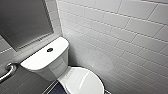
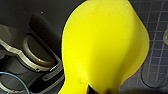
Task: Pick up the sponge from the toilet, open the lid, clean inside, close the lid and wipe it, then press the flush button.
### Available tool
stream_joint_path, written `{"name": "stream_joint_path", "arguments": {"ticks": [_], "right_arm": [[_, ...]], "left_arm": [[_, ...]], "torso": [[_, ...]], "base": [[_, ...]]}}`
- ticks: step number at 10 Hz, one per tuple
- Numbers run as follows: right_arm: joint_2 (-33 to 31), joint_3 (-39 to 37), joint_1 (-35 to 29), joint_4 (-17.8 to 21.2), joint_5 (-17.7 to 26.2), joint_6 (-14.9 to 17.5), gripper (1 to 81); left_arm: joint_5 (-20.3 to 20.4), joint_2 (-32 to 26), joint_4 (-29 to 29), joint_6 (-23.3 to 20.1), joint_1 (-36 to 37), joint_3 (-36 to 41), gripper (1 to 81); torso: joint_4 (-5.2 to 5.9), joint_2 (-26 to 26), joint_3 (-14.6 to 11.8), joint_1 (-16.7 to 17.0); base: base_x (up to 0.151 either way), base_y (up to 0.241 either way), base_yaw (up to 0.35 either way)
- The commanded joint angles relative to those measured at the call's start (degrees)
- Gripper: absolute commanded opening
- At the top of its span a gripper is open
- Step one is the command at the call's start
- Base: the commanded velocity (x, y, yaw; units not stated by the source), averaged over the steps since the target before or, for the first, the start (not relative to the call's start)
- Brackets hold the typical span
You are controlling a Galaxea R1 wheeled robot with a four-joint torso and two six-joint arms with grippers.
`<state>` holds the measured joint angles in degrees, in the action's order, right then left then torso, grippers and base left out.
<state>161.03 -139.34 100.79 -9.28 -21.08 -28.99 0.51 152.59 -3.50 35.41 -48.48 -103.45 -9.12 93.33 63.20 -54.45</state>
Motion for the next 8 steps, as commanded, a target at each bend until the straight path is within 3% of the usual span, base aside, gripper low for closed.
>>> {"name": "stream_joint_path", "arguments": {"ticks": [1,2,3,4,8], "right_arm": [[-0.2,-0.2,3.1,-1.8,4.1,0.2,1.0],[-0.1,-0.3,3.0,-2.0,4.1,0.1,1.0],[0.1,-0.5,2.9,-2.0,4.2,0.1,1.0],[0.2,-0.5,2.6,-2.0,4.2,0.1,1.0],[0.7,-0.6,2.5,-2.0,4.5,0.1,1.0]], "left_arm": [[-1.9,2.1,-0.8,1.4,5.2,-0.6,81.1],[-1.7,2.2,-0.8,1.7,5.6,-0.8,81.1],[-0.8,2.1,-0.9,2.0,6.1,-0.5,81.1],[-0.7,2.0,-0.9,2.0,6.7,-0.4,81.1],[2.2,1.8,-0.9,2.6,7.7,-0.3,81.1]], "torso": [[0.0,0.0,5.4,0.0],[0.0,0.0,4.9,0.0],[0.0,0.0,1.4,0.0],[0.0,0.0,2.6,0.0],[0.0,0.0,3.2,0.0]], "base": [[0.0,0.0,0.0],[0.0,0.0,0.0],[0.0,0.0,0.0],[0.0,0.0,0.0],[0.0,0.0,0.0]]}}
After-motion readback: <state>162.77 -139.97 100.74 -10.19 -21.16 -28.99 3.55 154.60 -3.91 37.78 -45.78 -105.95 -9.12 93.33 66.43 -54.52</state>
